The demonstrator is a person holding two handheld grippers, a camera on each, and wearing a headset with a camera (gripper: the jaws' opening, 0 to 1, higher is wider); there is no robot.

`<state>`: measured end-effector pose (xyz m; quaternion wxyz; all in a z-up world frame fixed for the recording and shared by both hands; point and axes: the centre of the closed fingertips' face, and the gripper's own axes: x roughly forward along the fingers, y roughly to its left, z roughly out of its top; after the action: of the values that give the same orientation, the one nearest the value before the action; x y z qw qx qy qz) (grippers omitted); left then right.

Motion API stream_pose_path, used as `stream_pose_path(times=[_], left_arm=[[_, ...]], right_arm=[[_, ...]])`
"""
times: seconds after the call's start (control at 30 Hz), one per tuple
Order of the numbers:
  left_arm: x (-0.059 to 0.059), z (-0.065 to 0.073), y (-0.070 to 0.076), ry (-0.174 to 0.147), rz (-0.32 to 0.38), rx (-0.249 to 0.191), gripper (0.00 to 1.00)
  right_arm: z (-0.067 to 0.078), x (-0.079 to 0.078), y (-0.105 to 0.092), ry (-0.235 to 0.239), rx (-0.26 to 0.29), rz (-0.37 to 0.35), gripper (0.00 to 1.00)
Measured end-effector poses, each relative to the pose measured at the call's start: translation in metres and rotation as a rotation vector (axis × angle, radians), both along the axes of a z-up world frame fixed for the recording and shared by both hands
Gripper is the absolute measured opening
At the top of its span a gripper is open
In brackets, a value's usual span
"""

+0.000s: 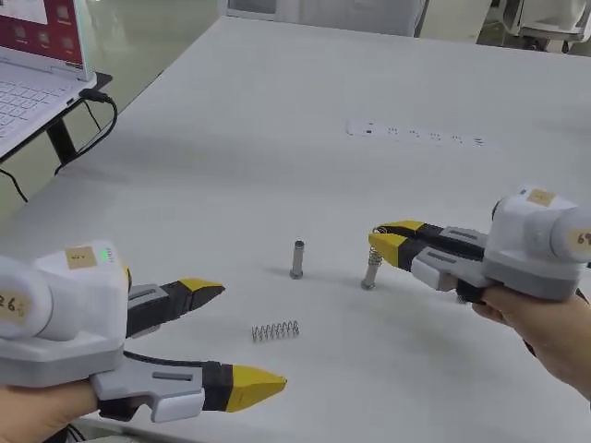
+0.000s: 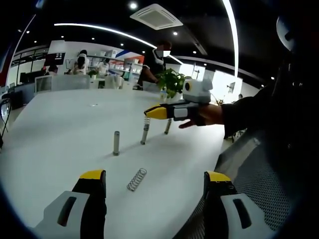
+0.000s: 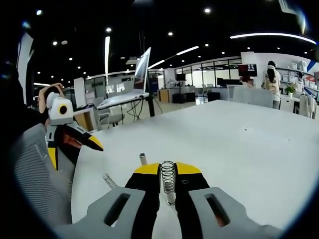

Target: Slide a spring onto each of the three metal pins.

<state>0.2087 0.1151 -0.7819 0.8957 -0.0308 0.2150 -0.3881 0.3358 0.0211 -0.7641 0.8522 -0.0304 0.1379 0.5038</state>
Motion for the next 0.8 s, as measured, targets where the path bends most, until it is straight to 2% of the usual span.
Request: stream_pose_path(times=[0.37,0.8], left_arm=[[0.000,0.000,0.000,0.001,0.000,0.000,0.76],[0.000,0.000,0.000,-0.001,0.001,0.000,0.76]], right_arm=[[-0.006,0.000,0.000,0.006,-0.008,0.002,0.08],[-0.019,-0.002,-0.001,0.027,-0.043,0.006,0.08]])
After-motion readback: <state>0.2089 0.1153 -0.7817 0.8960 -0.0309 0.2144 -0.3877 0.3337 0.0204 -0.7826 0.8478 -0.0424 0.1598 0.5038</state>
